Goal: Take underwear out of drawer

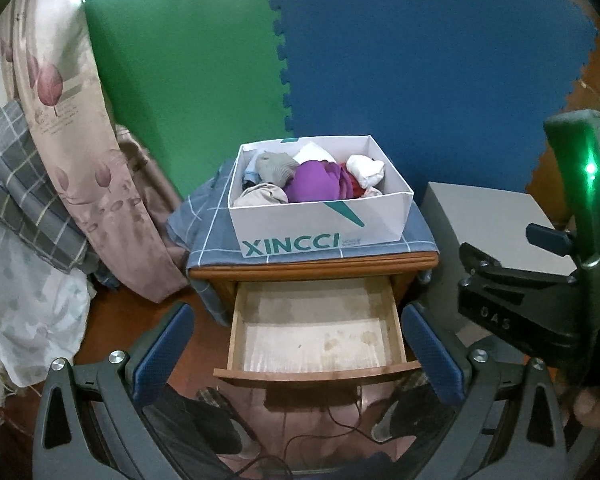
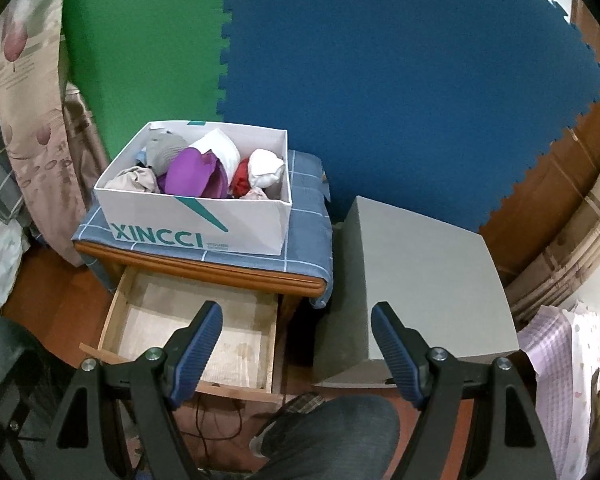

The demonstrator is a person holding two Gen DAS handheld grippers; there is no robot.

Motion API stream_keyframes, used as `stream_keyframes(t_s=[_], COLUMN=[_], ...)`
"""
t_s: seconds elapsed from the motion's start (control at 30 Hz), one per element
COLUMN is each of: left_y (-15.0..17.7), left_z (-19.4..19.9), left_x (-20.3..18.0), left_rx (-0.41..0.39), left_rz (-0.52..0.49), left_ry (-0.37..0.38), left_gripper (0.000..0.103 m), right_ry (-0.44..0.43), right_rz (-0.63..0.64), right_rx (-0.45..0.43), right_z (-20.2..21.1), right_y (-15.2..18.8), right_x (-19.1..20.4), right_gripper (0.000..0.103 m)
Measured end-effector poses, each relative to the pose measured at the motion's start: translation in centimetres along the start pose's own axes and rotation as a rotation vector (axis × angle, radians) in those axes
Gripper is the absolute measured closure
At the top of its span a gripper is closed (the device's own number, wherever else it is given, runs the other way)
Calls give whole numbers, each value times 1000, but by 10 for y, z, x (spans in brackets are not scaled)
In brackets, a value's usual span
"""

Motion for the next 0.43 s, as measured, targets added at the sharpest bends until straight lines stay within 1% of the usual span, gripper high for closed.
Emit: stream_keyframes(t_s=[0.43], left_y=[-3], left_z=[0], left_x=[1], left_rx=[-12], left_rz=[9], left_ry=[15], left_gripper=[0], right_ry=[-16], right_rz=[31], right_rx=[1], right_z=[0], right_y=[0], right_x=[11], right_gripper=[24])
Point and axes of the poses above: each gripper's, at about its wrist camera, not at the fingertips, and z roughly against the way its jaws point, x to its left, y to its underside, the point moved 10 cm from there along -z, roughly the way its jaws point, and after that the axes turned 3 degrees about x, right-handed, at the moved point
